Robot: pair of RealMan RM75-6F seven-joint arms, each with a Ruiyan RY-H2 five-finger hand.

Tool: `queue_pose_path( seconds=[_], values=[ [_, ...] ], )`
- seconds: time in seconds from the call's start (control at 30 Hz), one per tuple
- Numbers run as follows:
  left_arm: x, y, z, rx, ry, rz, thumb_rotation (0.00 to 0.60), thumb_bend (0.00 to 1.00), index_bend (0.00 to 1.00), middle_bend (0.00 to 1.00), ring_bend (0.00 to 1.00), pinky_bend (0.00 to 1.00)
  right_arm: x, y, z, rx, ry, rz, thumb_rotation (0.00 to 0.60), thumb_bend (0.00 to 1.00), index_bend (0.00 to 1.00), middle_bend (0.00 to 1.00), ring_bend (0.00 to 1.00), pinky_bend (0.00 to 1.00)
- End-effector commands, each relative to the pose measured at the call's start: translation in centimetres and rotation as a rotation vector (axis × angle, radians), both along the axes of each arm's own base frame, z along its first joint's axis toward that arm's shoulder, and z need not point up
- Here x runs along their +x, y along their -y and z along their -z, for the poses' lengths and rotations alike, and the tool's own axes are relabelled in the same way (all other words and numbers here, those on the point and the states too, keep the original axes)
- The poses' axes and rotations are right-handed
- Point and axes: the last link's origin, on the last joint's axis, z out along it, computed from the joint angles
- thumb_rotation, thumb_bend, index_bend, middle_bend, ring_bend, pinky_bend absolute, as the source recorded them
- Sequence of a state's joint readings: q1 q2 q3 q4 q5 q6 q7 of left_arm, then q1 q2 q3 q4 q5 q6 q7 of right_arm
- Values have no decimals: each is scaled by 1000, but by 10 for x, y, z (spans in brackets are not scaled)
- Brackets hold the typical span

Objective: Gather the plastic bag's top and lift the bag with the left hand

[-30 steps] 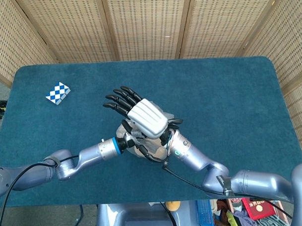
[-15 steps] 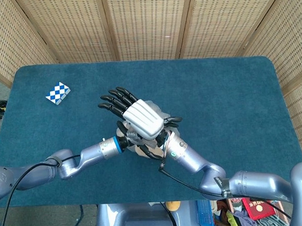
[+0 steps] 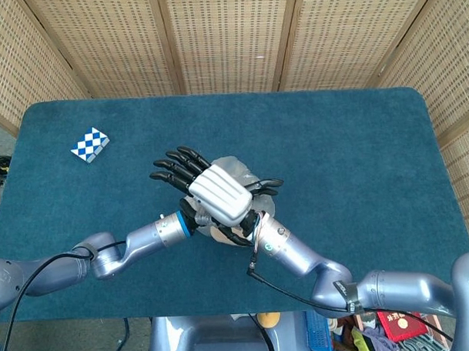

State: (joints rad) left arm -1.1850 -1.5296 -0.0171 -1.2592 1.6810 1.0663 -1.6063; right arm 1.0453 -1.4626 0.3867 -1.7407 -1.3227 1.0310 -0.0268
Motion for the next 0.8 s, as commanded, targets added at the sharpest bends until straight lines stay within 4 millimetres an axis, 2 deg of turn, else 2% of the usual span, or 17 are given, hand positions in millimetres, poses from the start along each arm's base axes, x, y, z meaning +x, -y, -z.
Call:
queue_pose_path(
  seconds=[0.03, 0.13, 0.3, 0.7, 0.8],
  values=[
    [0, -1, -1, 10, 6, -4, 600, 146, 71, 0, 91, 73, 0, -2, -1, 7, 6, 0, 600, 735, 138, 127, 0, 3],
    [0, -1, -2, 14, 14, -7, 600, 146, 72, 0, 91, 64, 0, -2, -3, 6, 7, -1, 600, 735, 138, 127, 0, 2],
    [1, 4, -3, 4, 38, 15, 600, 147, 74, 0, 147, 56, -2, 1, -5, 3, 12, 14, 600, 735, 138, 127, 0, 2],
    [7, 9, -8, 4, 131, 11, 600, 146, 80, 4, 136, 83, -2, 0, -6, 9, 23, 11, 600, 733, 137, 127, 0, 2],
    [7, 8, -6, 7, 126, 5, 600, 146, 80, 4, 135, 83, -2, 0, -8, 8, 30, 13, 600, 663, 129, 128, 0, 2]
  ],
)
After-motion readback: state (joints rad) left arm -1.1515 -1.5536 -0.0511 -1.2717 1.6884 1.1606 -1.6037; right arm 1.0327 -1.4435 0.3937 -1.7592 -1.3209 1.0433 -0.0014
